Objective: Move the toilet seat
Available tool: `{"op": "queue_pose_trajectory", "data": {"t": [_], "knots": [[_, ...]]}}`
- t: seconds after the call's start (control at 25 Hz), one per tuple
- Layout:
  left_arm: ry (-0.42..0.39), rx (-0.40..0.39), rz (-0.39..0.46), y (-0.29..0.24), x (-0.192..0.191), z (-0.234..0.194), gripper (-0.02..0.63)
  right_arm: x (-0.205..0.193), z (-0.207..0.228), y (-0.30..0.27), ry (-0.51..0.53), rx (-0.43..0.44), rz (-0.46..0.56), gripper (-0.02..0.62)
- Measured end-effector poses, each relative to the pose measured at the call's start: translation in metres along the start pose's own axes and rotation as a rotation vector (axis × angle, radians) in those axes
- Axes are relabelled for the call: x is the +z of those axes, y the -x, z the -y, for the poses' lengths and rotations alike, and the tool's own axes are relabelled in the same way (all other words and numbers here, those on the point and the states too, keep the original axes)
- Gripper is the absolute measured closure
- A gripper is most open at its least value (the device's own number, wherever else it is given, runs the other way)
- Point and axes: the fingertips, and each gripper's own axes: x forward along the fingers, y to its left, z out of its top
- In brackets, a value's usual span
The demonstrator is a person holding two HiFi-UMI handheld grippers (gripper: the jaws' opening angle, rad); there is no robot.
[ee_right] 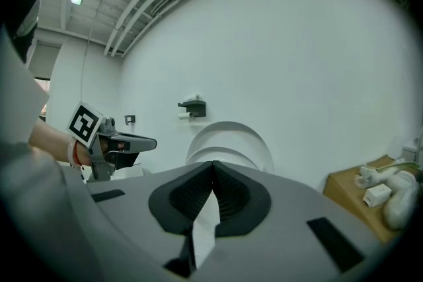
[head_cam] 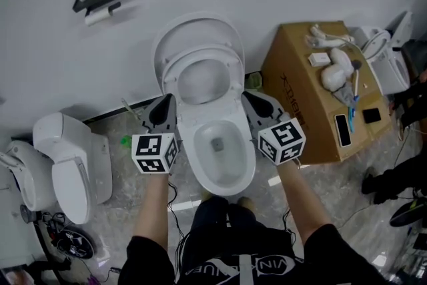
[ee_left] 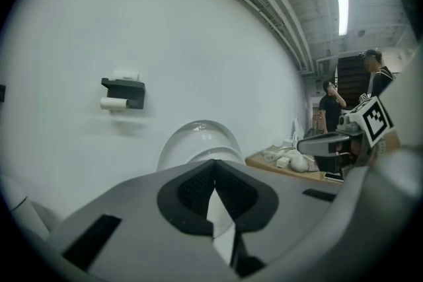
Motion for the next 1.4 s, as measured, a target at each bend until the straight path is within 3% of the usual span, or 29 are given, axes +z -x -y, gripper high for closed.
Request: {"op": "queue_pose_trajectory", "data": {"t": [0.36, 0.68, 1.24, 1.4], "knots": [[-0.043, 0.050, 0.044, 0.070, 0.016, 0.032, 0.603, 0.019, -0.032, 0.050, 0.045, 0.058, 0.043, 0.588], [-0.002, 0.095, 0.094, 0.118, 0.030, 0.047, 0.603, 0.035, -0.055, 0.088, 0.080, 0.086, 0.067, 0.588], [-0.063, 0.150, 0.098, 0.163, 0.040, 0.054, 0.603, 0.047, -0.074, 0.117, 0.098, 0.116, 0.069, 0.588], [-0.045, 0.169, 0.098, 0.171, 0.039, 0.050, 0.603, 0.047, -0.072, 0.119, 0.093, 0.112, 0.067, 0.586]]}}
